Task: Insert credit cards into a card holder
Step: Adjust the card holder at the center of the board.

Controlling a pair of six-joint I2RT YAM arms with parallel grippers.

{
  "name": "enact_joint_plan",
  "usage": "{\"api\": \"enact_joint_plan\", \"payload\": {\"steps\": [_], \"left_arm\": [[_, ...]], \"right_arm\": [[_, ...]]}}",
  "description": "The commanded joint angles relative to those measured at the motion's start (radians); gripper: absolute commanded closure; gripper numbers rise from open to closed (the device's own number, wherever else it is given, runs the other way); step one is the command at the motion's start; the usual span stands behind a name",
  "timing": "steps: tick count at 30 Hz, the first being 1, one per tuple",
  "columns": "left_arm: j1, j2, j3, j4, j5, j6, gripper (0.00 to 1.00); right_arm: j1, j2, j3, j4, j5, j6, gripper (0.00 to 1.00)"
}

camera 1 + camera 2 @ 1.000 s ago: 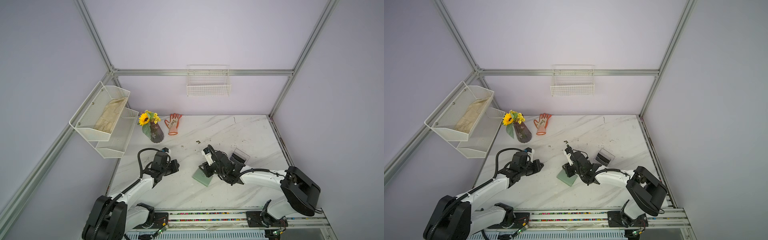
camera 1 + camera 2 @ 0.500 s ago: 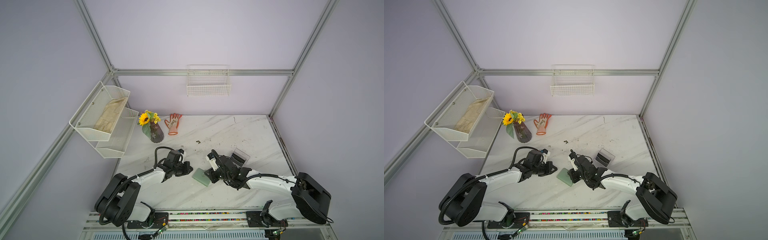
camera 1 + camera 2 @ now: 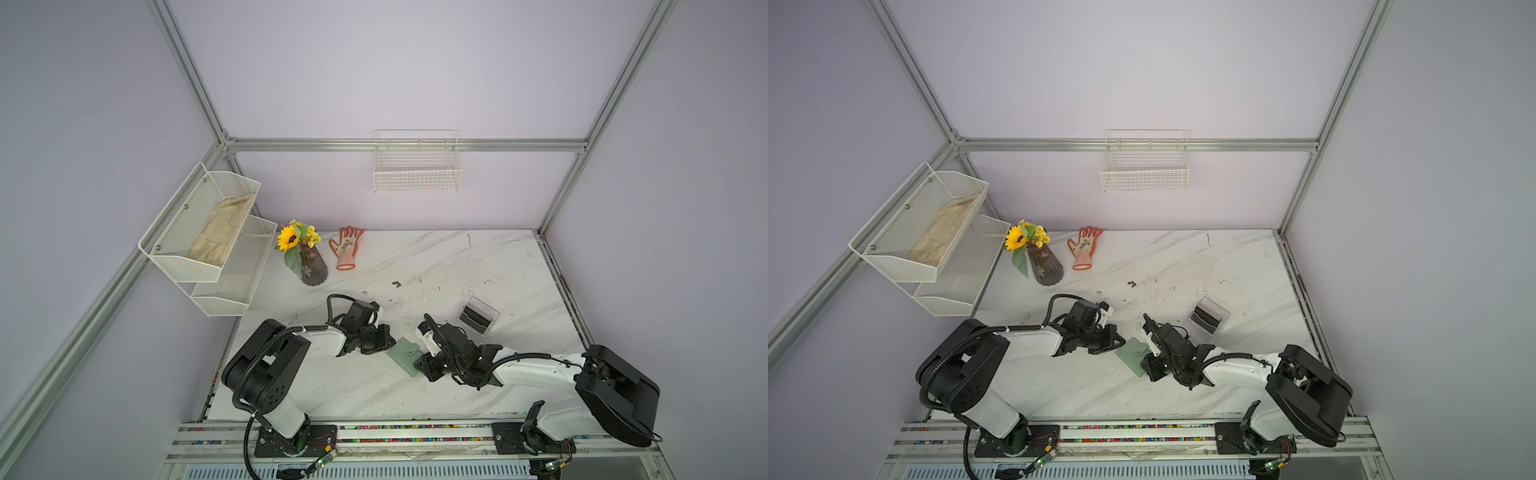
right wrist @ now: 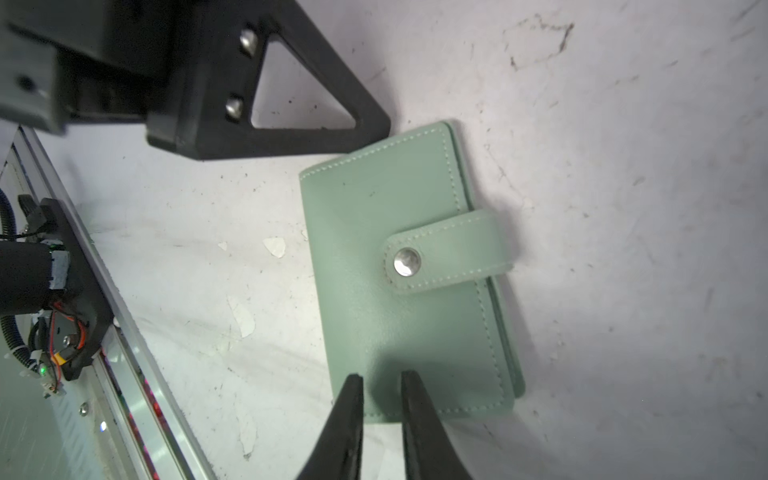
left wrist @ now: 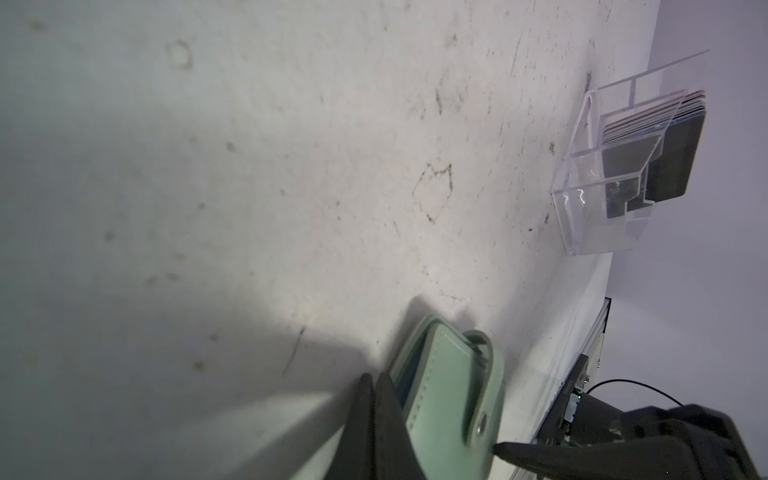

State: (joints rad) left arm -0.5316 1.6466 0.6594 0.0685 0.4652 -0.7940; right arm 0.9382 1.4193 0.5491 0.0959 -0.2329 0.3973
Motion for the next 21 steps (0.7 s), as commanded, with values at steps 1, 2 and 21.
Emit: {"api": "enact_joint_plan", "payload": {"steps": [1, 2, 21], "left_arm": [[-0.004, 0.047, 0.097, 0.03, 0.014, 0.0, 1.0], [-0.004, 0.063, 0.112, 0.029, 0.01, 0.002, 1.0], [0.039, 0.003, 0.455, -0.322, -0.152, 0.238, 1.0]], "right_arm": [[0.011, 0.039, -0.013, 0.039, -0.022, 0.039, 0.79], [0.013, 0.05, -0.018, 0.051, -0.025, 0.044, 0.79], [0.014, 0.24, 0.049, 0.146, -0.022, 0.202, 0.78]]}}
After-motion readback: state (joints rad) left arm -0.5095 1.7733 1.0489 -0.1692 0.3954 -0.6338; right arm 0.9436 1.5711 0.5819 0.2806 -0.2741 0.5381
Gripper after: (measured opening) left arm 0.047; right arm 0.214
